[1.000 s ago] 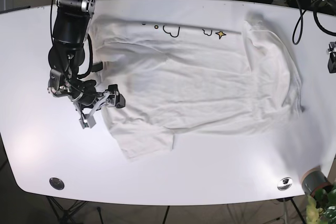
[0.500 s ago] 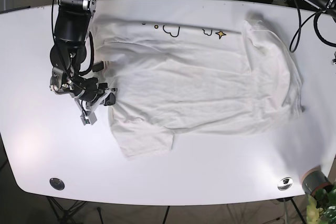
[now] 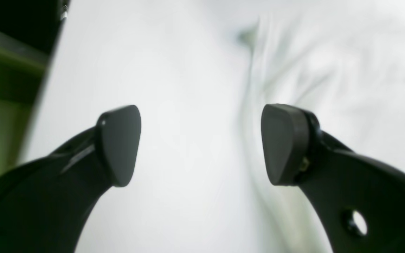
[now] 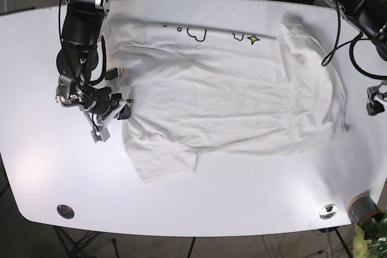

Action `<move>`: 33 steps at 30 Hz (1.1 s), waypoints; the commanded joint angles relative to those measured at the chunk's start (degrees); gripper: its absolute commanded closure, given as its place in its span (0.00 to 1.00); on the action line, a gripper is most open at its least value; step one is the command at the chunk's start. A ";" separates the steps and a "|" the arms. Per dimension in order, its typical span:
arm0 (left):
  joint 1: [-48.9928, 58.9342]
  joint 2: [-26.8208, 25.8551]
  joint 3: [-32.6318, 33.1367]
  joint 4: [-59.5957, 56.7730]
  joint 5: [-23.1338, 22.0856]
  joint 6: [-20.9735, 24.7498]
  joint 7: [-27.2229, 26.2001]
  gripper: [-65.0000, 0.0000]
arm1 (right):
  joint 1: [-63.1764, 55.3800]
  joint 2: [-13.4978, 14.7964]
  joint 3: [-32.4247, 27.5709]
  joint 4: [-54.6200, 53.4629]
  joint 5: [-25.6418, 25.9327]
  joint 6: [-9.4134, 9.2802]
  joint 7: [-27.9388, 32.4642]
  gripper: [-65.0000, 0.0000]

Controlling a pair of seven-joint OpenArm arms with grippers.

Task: Fold the T-shirt properly
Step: 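Grasp the shirt's side edge near the hem with the left gripper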

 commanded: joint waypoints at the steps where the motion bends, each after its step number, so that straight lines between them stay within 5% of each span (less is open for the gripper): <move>1: -1.90 -1.57 0.64 -4.27 -1.04 0.33 -3.28 0.22 | 1.40 0.63 0.09 1.23 0.84 0.29 1.05 0.97; 17: -12.19 -4.47 12.07 -33.37 -1.04 0.41 -19.81 0.22 | 1.31 0.63 0.18 1.23 0.84 0.29 1.05 0.97; 33: -12.80 -4.38 19.19 -41.46 -1.13 0.41 -27.46 0.22 | 1.31 0.63 0.18 1.23 0.84 0.55 1.05 0.97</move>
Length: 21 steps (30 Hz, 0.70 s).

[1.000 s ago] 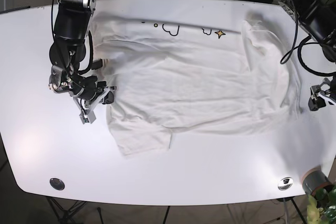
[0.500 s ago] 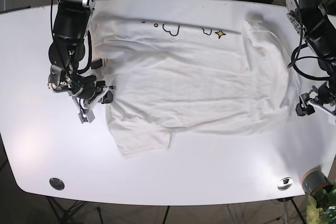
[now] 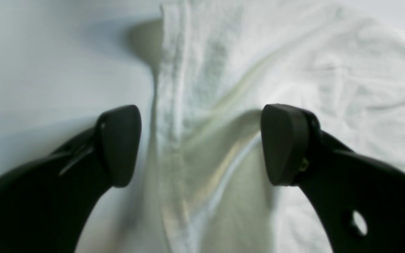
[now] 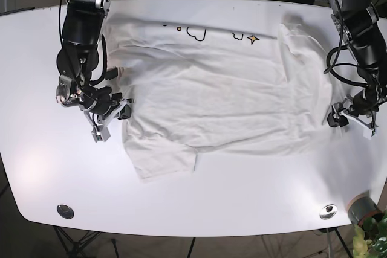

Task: Fold the T-shirt properly
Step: 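Grasp the shirt's side edge near the hem with the left gripper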

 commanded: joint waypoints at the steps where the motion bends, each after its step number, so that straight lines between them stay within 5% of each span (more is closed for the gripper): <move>1: -1.46 -1.17 0.06 0.66 -0.98 -0.44 -1.12 0.22 | 1.46 0.67 0.16 1.17 0.67 0.64 1.03 0.97; 16: -3.39 3.14 0.06 -7.69 -1.33 -0.61 -0.86 0.22 | 1.46 0.67 0.16 1.17 0.67 0.82 1.03 0.97; 21: -4.10 4.02 0.15 -8.48 -1.24 -0.70 -1.03 0.31 | 1.46 0.67 0.16 1.17 0.67 0.82 1.03 0.97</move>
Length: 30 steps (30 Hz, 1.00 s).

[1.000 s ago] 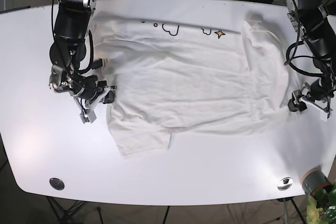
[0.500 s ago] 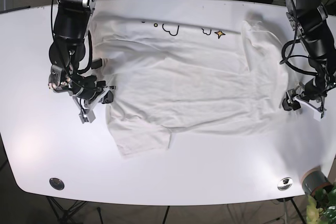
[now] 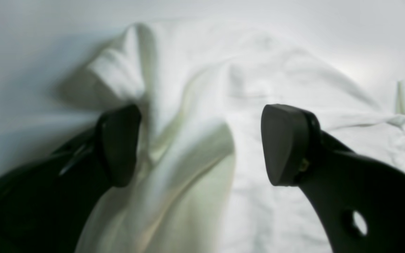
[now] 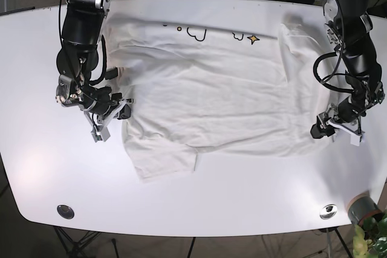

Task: Fold the T-shirt properly
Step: 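Grasp the shirt's side edge near the hem with the left gripper, then lift the T-shirt with both grippers, flip it and lay it flat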

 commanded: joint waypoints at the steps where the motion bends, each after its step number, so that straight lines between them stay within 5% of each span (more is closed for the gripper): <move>1: -0.29 0.00 0.33 -0.22 1.80 0.59 2.55 0.36 | 1.46 0.61 0.14 1.17 0.69 0.55 1.03 0.97; 6: -0.38 0.00 0.33 -0.22 2.06 0.76 0.18 0.80 | 1.46 0.61 0.14 1.17 0.69 0.55 1.03 0.97; 9: -0.12 -0.26 0.33 -0.22 2.15 0.76 -1.93 0.93 | 1.46 0.61 0.14 1.17 0.69 0.55 1.03 0.97; 15: 1.20 -1.23 0.33 6.73 2.06 0.59 -1.05 1.00 | 1.46 0.43 0.22 2.22 0.78 0.55 1.03 0.97; 30: 9.99 4.04 0.06 46.29 1.71 0.85 14.77 1.00 | 4.28 1.84 3.39 10.92 0.78 0.64 -2.58 0.97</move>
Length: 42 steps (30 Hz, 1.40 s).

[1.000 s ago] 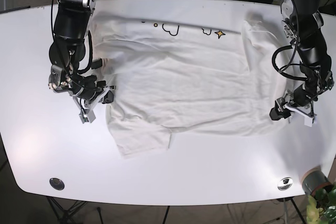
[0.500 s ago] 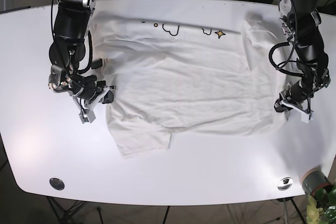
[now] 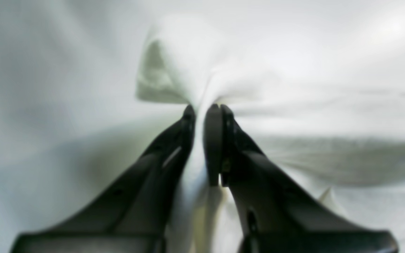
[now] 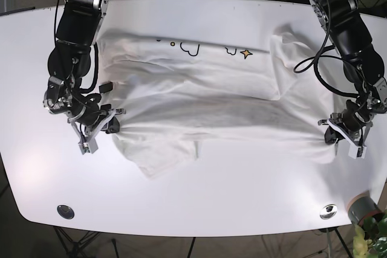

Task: Fold the T-shirt properly
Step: 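Lift the T-shirt with both grippers, flip it and lay it flat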

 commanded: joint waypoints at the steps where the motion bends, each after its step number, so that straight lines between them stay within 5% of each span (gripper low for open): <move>1: -1.55 0.29 -0.38 4.99 -0.48 0.37 0.72 1.00 | 3.78 1.23 0.09 1.53 0.76 0.05 0.65 0.97; 8: -8.06 0.99 -0.11 12.55 -0.39 0.37 6.17 1.00 | 12.92 4.74 0.00 1.17 0.76 0.32 -2.42 0.97; 17: -25.02 0.55 0.24 12.11 0.05 0.37 9.25 1.00 | 29.63 9.40 -0.53 1.09 0.32 3.48 -9.02 0.97; 26: -40.93 -1.21 3.84 9.12 -0.39 0.28 9.16 1.00 | 47.12 13.27 -9.58 1.00 0.76 3.57 -13.24 0.97; 33: -38.65 -1.38 3.32 11.05 -0.48 0.02 9.16 1.00 | 48.70 13.71 -9.41 1.53 0.85 3.66 -16.58 0.97; 42: -23.88 -1.29 0.06 18.08 -0.48 -5.34 8.99 1.00 | 32.00 15.03 -2.64 9.88 5.33 5.06 -17.98 0.97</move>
